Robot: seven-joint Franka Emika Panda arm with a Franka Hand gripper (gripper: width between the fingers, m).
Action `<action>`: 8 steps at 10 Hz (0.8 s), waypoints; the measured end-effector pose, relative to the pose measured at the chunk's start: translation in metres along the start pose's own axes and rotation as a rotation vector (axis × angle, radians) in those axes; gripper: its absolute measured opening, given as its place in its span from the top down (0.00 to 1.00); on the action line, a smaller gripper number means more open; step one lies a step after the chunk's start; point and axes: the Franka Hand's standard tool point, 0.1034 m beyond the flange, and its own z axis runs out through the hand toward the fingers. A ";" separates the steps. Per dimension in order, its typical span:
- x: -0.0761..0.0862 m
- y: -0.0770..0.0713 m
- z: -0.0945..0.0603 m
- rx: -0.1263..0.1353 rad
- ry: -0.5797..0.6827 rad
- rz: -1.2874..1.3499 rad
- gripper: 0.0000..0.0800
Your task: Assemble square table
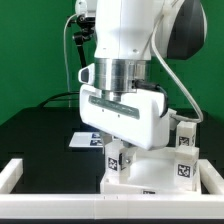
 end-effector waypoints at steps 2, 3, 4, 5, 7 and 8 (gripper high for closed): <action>0.000 0.000 0.000 -0.001 0.000 -0.017 0.58; 0.000 0.000 0.000 -0.001 0.000 -0.020 0.58; 0.000 0.000 0.000 0.001 -0.001 -0.019 0.50; 0.000 -0.003 -0.007 0.015 -0.001 -0.023 0.32; 0.001 -0.005 -0.040 0.073 -0.008 -0.025 0.21; 0.003 -0.006 -0.052 0.093 -0.008 -0.027 0.20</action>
Offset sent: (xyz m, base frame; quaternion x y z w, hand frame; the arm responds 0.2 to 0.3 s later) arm 0.0000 0.0000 0.0000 0.0000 0.0000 0.0000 1.0000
